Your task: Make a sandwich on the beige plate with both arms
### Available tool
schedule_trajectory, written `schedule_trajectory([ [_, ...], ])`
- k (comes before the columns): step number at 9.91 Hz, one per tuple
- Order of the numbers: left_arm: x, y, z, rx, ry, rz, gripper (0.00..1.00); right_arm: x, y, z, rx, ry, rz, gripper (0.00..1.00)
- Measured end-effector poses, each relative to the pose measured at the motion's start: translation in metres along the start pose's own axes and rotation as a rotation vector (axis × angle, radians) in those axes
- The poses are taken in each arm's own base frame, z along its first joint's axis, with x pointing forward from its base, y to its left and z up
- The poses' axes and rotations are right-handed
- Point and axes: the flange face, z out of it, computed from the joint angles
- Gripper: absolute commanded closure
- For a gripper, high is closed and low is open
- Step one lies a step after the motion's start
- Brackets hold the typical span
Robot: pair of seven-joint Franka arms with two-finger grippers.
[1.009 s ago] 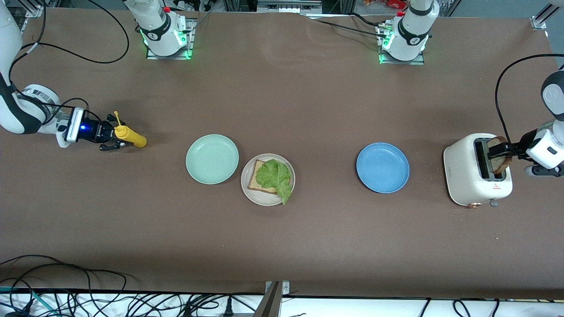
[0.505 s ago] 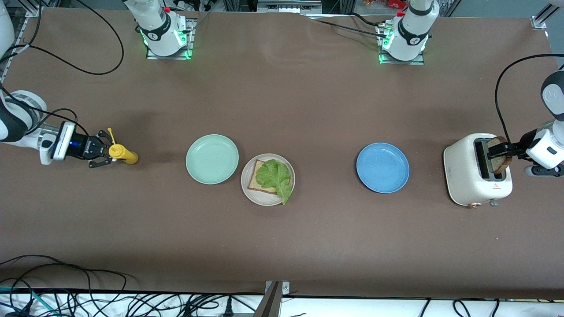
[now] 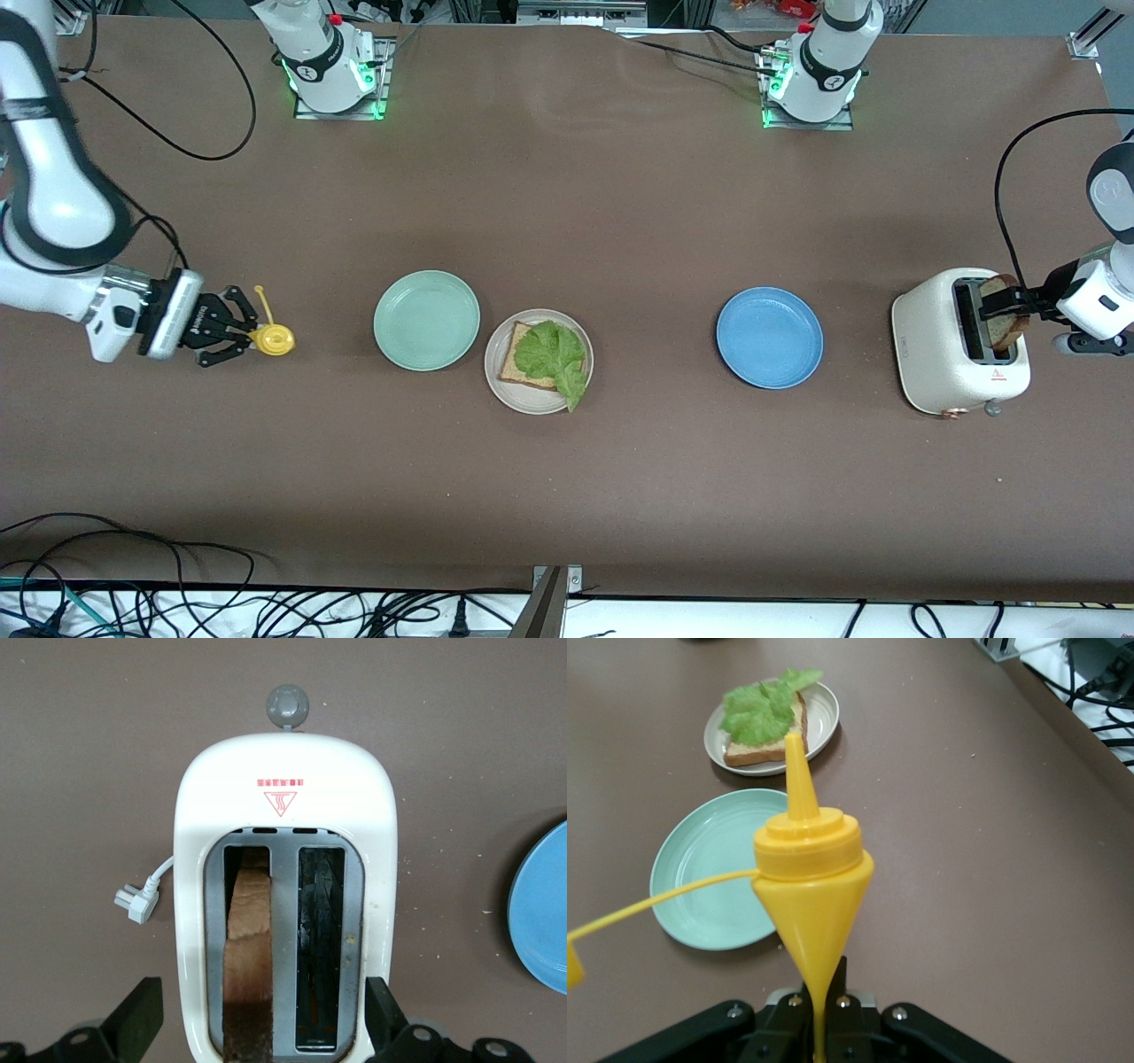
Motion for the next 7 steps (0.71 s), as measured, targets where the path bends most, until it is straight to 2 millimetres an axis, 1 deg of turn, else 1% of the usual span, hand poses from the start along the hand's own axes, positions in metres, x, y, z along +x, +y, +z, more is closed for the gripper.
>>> schedule_trajectory([
  [1, 0.0, 0.0, 0.0, 0.0, -0.001, 0.0, 0.95, 0.039, -0.007, 0.007, -0.028, -0.106, 0.005, 1.0],
  [2, 0.0, 0.0, 0.001, -0.001, -0.003, 0.008, 1.0, 0.078, -0.017, 0.018, -0.067, -0.214, 0.007, 1.0],
  [3, -0.001, -0.001, 0.003, -0.001, -0.006, 0.041, 1.0, 0.115, -0.031, 0.033, -0.126, -0.319, 0.01, 1.0],
  [4, -0.002, -0.002, 0.004, -0.002, -0.008, 0.079, 1.0, 0.147, -0.049, 0.052, -0.182, -0.394, 0.007, 1.0],
  [6, -0.003, -0.006, 0.005, -0.003, -0.01, 0.11, 1.0, 0.194, -0.089, 0.093, -0.261, -0.496, -0.02, 1.0],
  [7, -0.004, -0.006, 0.005, -0.003, -0.01, 0.114, 1.0, 0.21, -0.11, 0.114, -0.309, -0.56, -0.049, 1.0],
])
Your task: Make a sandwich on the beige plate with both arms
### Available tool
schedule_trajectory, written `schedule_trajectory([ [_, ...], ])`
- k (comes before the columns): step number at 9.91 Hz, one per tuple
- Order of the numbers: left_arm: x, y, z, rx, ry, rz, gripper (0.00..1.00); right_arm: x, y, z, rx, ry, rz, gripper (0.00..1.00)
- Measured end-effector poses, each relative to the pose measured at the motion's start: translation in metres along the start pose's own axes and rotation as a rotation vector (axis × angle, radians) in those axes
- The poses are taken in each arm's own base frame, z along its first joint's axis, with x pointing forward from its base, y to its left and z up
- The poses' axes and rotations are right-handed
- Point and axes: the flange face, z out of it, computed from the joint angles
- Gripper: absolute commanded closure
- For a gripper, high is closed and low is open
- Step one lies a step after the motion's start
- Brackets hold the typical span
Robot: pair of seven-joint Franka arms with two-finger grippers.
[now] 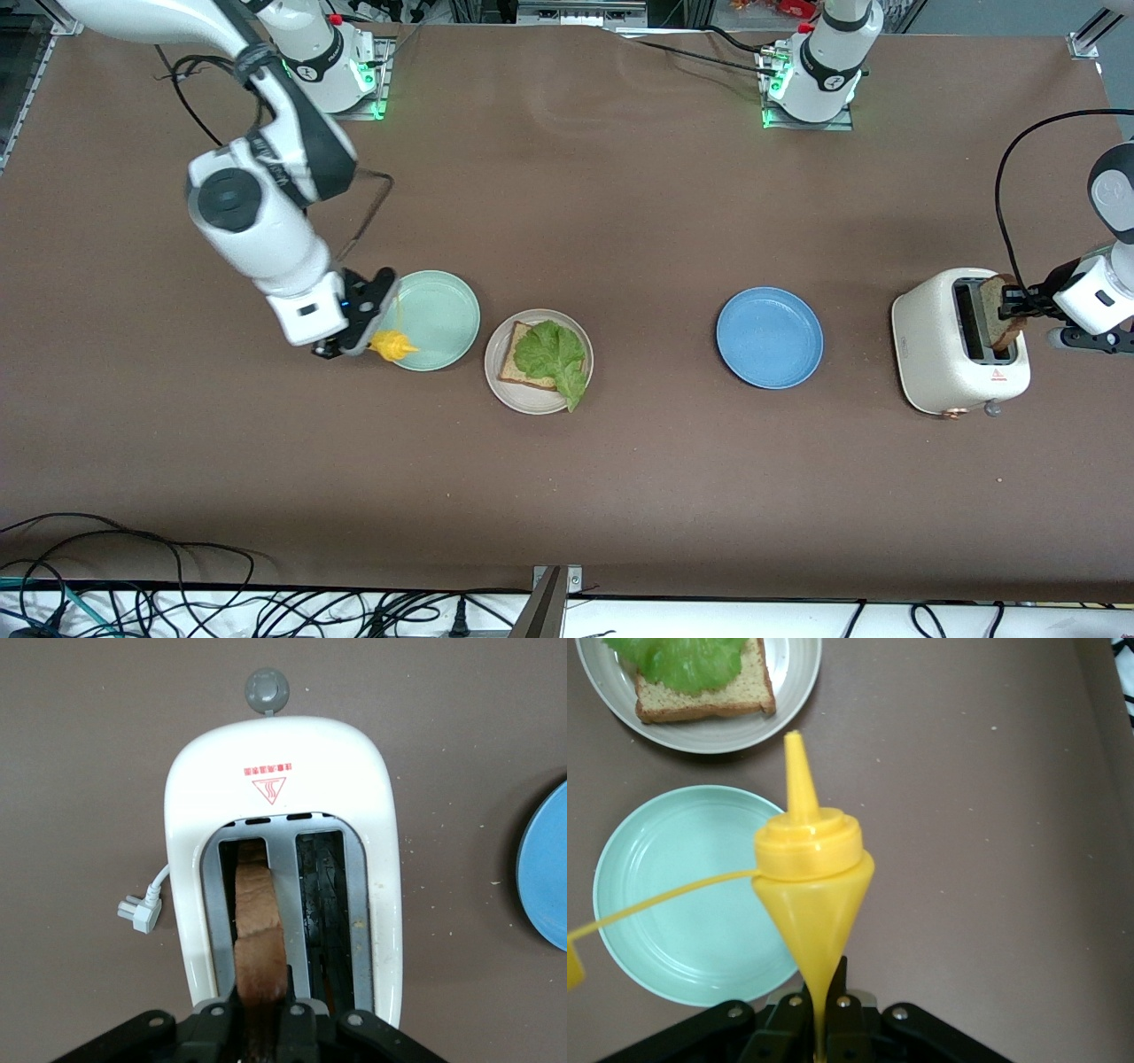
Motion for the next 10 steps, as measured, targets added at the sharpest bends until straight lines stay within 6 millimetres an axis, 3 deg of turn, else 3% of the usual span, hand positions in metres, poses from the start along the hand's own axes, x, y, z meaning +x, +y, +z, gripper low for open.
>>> schedule_trajectory([
  [2, -0.001, -0.001, 0.0, -0.001, -0.001, 0.001, 1.0, 0.04, -0.047, 0.011, -0.122, -0.12, -0.072, 1.0],
  [4, -0.001, -0.003, -0.011, -0.007, -0.015, -0.002, 1.0, 0.061, -0.082, 0.038, -0.199, -0.227, -0.143, 1.0],
  [7, 0.001, -0.013, -0.084, -0.022, -0.044, -0.015, 1.0, 0.08, -0.126, 0.072, -0.295, -0.356, -0.206, 1.0],
  [10, 0.003, -0.002, -0.119, -0.036, -0.073, 0.004, 1.0, 0.095, -0.165, 0.104, -0.392, -0.416, -0.208, 1.0],
])
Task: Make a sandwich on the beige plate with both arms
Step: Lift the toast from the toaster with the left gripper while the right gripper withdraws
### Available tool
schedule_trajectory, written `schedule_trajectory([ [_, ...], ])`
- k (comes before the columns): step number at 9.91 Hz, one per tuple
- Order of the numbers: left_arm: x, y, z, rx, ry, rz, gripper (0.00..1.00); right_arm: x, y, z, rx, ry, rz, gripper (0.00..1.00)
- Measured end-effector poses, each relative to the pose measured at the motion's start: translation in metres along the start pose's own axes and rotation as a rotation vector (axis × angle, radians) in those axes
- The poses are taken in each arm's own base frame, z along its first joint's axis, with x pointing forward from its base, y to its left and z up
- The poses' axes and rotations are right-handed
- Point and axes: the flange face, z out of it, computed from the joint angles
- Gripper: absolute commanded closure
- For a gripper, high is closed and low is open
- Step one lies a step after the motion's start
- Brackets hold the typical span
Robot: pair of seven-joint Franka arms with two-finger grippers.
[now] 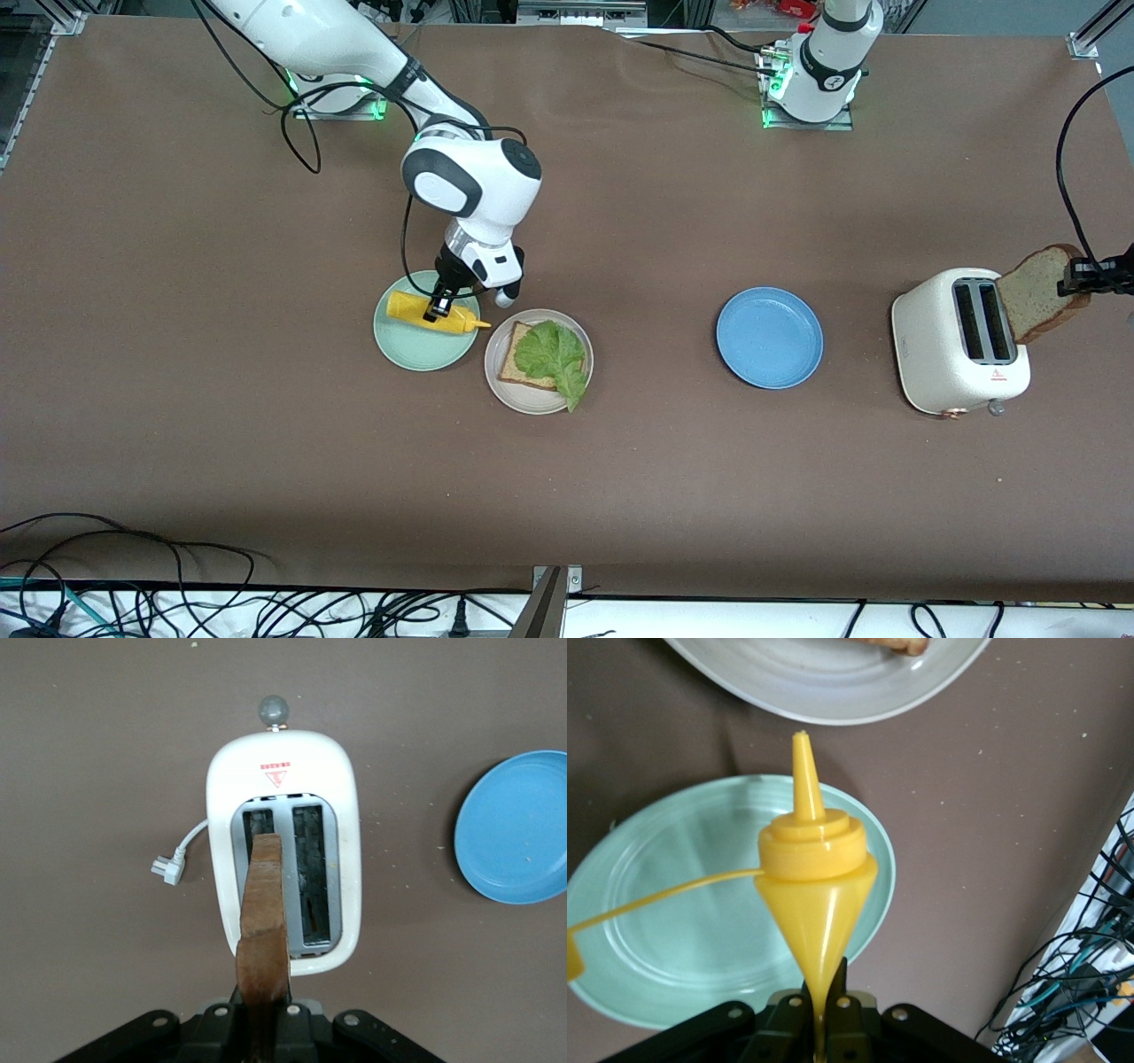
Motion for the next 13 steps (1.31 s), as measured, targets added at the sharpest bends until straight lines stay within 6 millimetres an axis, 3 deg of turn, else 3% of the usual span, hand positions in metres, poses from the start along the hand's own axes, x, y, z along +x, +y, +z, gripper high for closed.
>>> schedule_trajectory([
  [2, 0.004, 0.022, -0.022, -0.012, -0.005, 0.035, 1.0, 0.012, -0.02, 0.013, -0.027, -0.025, 0.013, 1.0],
  [4, 0.006, 0.037, -0.026, -0.121, 0.012, 0.04, 1.0, 0.014, -0.016, 0.016, -0.032, -0.031, 0.02, 1.0],
  [6, 0.011, 0.038, -0.012, -0.221, 0.002, 0.027, 1.0, 0.006, 0.019, 0.005, 0.002, -0.026, 0.001, 1.0],
  [7, 0.015, 0.044, -0.006, -0.262, -0.004, 0.031, 1.0, -0.01, 0.053, -0.003, 0.063, -0.018, -0.018, 1.0],
  [8, 0.02, 0.054, 0.003, -0.332, -0.017, 0.036, 1.0, -0.035, 0.089, -0.009, 0.127, -0.003, -0.032, 1.0],
  [10, 0.036, 0.073, 0.032, -0.518, -0.05, 0.035, 1.0, -0.11, 0.16, -0.011, 0.267, 0.089, -0.037, 1.0],
  [12, 0.058, 0.108, 0.065, -0.684, -0.083, 0.056, 1.0, -0.196, 0.213, 0.011, 0.403, 0.265, 0.01, 1.0],
  [13, 0.071, 0.134, 0.084, -0.759, -0.107, 0.076, 1.0, -0.237, 0.229, 0.029, 0.467, 0.354, 0.048, 1.0],
])
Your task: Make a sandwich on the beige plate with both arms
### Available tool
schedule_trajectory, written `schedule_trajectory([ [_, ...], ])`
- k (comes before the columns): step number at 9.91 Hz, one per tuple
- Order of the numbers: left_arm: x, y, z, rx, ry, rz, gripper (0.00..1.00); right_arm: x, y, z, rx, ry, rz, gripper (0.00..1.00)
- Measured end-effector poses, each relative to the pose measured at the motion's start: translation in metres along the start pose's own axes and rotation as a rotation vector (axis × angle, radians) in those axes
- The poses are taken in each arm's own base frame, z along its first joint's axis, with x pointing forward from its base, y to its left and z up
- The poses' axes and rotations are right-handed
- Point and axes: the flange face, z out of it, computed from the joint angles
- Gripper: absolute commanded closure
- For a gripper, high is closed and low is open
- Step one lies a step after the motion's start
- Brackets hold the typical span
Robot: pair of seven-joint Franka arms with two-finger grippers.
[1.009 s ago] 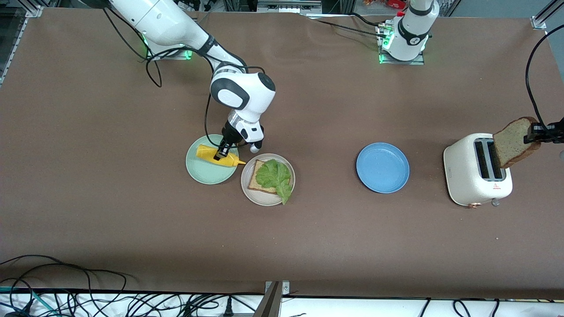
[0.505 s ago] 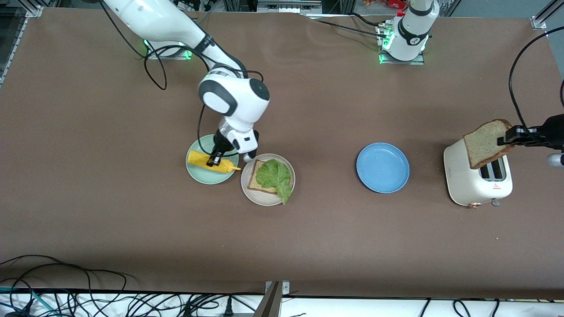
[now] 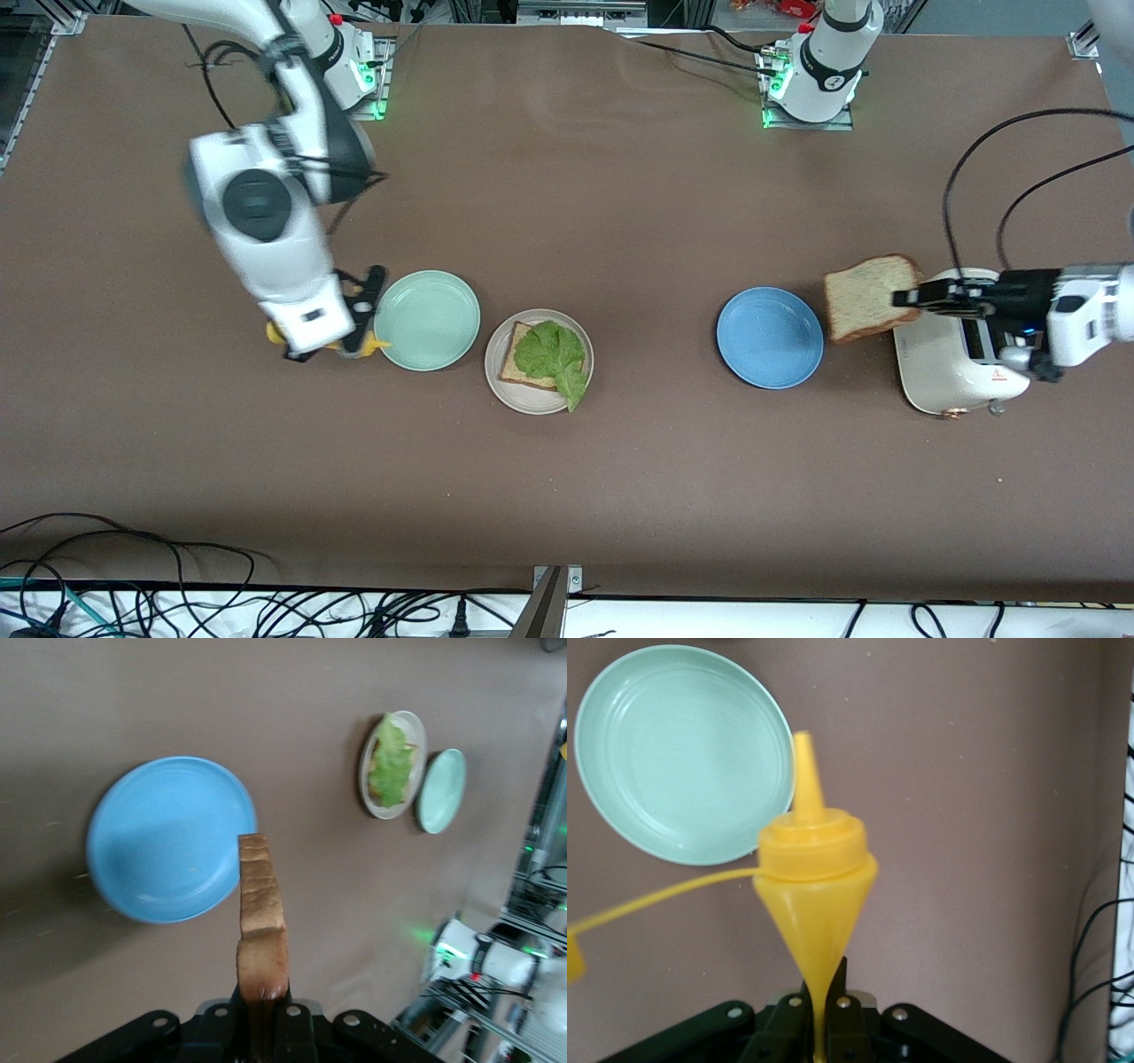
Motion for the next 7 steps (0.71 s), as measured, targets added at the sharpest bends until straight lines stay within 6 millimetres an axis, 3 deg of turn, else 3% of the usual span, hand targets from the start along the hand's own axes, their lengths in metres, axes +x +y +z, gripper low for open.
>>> schedule_trajectory([
  [2, 0.028, 0.013, 0.06, -0.143, -0.054, 0.02, 1.0, -0.084, 0.033, 0.01, 0.115, 0.228, 0.057, 1.0],
  [4, 0.048, 0.041, 0.103, -0.23, -0.068, 0.049, 1.0, -0.155, 0.046, 0.037, 0.176, 0.416, 0.104, 1.0],
  [7, 0.077, 0.097, 0.162, -0.306, 0.016, 0.082, 1.0, -0.211, 0.024, 0.097, 0.247, 0.763, 0.156, 1.0],
])
